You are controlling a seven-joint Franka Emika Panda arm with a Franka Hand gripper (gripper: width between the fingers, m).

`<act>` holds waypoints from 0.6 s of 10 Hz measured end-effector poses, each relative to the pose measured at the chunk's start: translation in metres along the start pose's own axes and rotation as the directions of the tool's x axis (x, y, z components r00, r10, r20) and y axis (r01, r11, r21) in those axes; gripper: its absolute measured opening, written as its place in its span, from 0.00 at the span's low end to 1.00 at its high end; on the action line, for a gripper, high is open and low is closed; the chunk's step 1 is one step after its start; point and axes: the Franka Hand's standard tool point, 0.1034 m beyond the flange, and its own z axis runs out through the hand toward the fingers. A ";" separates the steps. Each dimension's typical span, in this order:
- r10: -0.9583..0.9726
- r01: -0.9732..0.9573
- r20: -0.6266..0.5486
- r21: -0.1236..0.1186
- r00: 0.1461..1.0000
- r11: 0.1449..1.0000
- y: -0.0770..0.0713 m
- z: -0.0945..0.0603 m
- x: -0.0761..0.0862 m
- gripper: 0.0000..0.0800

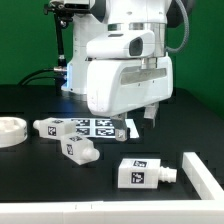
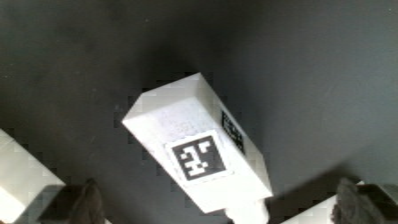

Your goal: Assemble stool

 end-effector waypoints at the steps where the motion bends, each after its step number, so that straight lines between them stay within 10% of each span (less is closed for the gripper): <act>1: -0.001 0.001 -0.002 -0.001 1.000 1.000 0.000 0.000 0.000 0.81; 6: -0.013 0.013 0.009 0.007 1.000 1.000 0.010 0.017 -0.002 0.81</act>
Offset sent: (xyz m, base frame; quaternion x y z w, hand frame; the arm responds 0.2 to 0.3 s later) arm 0.0000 0.0000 0.0000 0.0000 0.0000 0.0000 1.0000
